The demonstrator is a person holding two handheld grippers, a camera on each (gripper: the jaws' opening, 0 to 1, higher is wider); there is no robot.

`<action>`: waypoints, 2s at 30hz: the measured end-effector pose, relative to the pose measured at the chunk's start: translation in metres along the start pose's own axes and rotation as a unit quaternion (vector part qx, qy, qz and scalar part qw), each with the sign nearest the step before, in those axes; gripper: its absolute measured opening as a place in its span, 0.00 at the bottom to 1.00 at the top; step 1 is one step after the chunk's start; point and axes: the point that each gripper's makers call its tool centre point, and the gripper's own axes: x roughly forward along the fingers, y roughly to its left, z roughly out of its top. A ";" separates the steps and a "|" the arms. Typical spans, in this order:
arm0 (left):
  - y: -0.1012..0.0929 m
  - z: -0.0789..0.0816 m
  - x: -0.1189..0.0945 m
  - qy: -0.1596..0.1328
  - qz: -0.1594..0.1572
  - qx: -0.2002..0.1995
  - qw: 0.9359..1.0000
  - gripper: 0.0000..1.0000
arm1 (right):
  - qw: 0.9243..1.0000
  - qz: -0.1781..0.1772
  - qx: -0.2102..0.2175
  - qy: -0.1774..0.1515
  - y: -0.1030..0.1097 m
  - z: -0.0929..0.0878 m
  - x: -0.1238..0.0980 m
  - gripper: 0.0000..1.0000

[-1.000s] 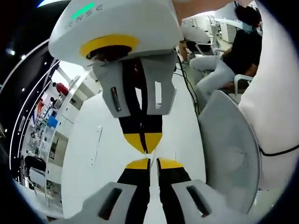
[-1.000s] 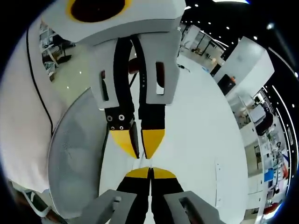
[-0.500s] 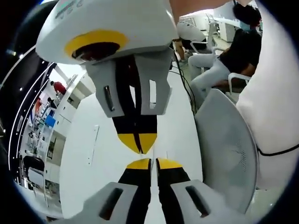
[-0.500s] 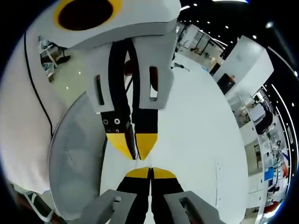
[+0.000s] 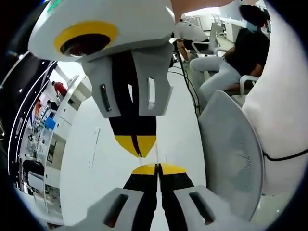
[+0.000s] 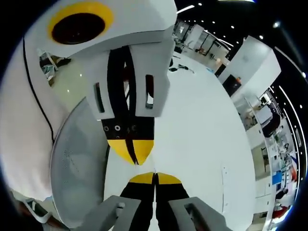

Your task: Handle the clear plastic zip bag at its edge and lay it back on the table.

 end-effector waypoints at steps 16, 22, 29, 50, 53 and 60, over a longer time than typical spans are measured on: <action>-0.017 0.001 0.002 -0.008 -0.020 -0.003 1.000 0.00 | 1.000 -0.015 0.018 0.007 -0.003 -0.003 -0.001 0.00; -0.025 0.004 0.002 -0.014 -0.027 -0.008 1.000 0.00 | 0.999 -0.025 0.025 0.011 -0.007 -0.005 -0.002 0.00; -0.032 0.004 0.002 -0.019 -0.036 -0.014 0.999 0.00 | 0.999 -0.037 0.033 0.014 -0.010 -0.007 -0.005 0.00; -0.042 0.003 0.002 -0.033 -0.043 -0.028 0.998 0.00 | 0.995 -0.073 0.060 0.019 -0.028 -0.011 -0.010 0.00; -0.042 0.001 0.001 -0.034 -0.040 -0.030 0.998 0.00 | 0.995 -0.076 0.061 0.018 -0.029 -0.010 -0.012 0.00; -0.045 -0.002 0.002 -0.037 -0.038 -0.030 0.998 0.00 | 0.994 -0.082 0.067 0.016 -0.034 -0.011 -0.013 0.00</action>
